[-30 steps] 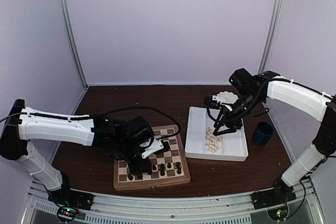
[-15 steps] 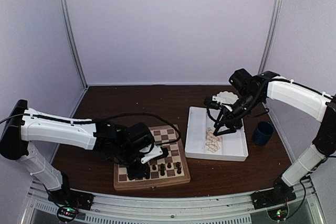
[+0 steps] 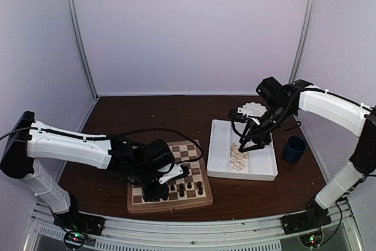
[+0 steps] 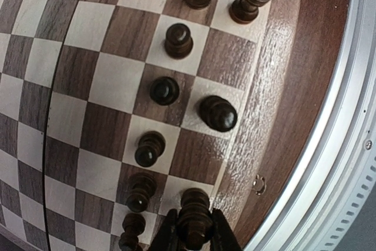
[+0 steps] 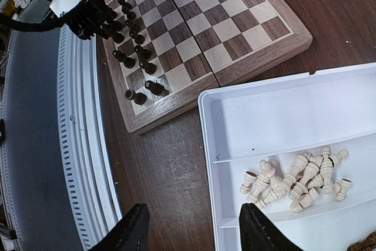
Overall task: Set up the chess pieces on the board
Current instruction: Place the queen at e8, then pick up the chess pile from the storage box.
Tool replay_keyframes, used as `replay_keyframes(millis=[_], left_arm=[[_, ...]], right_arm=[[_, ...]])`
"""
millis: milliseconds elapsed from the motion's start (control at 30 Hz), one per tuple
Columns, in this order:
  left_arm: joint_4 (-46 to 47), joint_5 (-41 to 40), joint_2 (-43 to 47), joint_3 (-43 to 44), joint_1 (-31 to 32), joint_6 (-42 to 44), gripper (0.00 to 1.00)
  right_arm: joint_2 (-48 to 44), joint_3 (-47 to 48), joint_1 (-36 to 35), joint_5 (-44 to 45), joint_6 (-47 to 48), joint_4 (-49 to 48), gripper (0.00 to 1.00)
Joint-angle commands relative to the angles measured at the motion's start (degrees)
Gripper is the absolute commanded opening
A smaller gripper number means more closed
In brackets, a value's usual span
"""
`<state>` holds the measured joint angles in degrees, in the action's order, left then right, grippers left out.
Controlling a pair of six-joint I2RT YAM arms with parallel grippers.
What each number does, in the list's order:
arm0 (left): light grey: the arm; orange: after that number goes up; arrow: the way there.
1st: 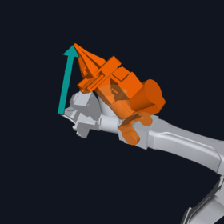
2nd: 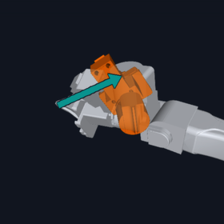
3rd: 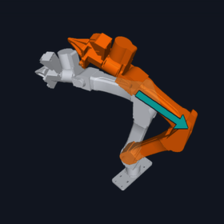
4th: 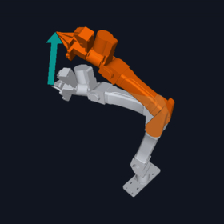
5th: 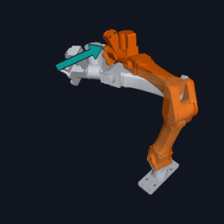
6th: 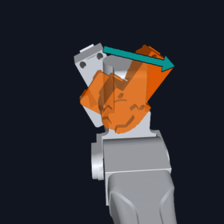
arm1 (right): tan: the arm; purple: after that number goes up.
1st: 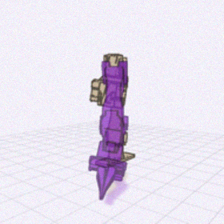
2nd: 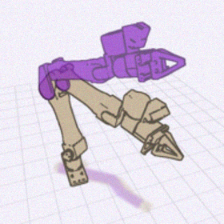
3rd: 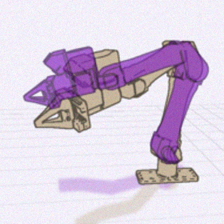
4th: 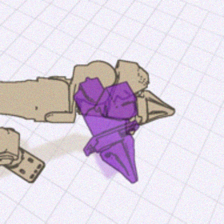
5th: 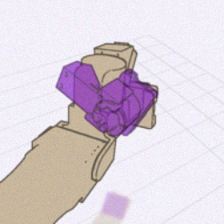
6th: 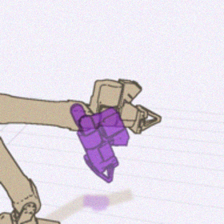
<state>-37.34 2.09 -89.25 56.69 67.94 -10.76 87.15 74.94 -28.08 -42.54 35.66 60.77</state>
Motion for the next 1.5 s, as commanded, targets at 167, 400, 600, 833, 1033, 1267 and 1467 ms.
replay_keyframes(millis=[167, 400, 600, 833, 1033, 1267, 1467], left_arm=[[0.9, -0.3, 1.1, -1.8, 0.3, -0.3, 0.23], [0.0, -0.4, 1.6, -1.5, 0.2, 0.2, 0.26], [0.1, -0.8, 2.5, -0.9, 0.3, 0.2, 0.29], [-0.6, -1.1, 4.5, 2.8, 0.3, 0.6, 0.32], [-0.6, -6.6, 5.9, 8.2, 0.3, 1.4, 0.37], [7.9, -12.3, 4.5, 14.3, -1.6, -1.6, 0.47], [13.7, -9.1, 2.2, 17.0, -2.3, -4.1, 0.48]], right_arm=[[-0.9, 0.0, 0.3, -0.2, 0.1, 0.1, 0.57], [-1.1, 0.0, 0.3, -0.3, 0.2, 0.1, 0.57], [-1.4, 0.0, 0.3, -0.3, 0.2, 0.3, 0.57], [-1.1, -0.1, 5.7, -0.9, -0.7, 0.4, 0.57], [2.7, -0.6, 12.9, 13.3, -4.1, -1.0, 0.52], [10.6, 1.9, 13.6, 26.5, -9.4, -2.8, 0.45], [18.1, 6.9, 13.8, 33.5, -12.3, -2.1, 0.41]])
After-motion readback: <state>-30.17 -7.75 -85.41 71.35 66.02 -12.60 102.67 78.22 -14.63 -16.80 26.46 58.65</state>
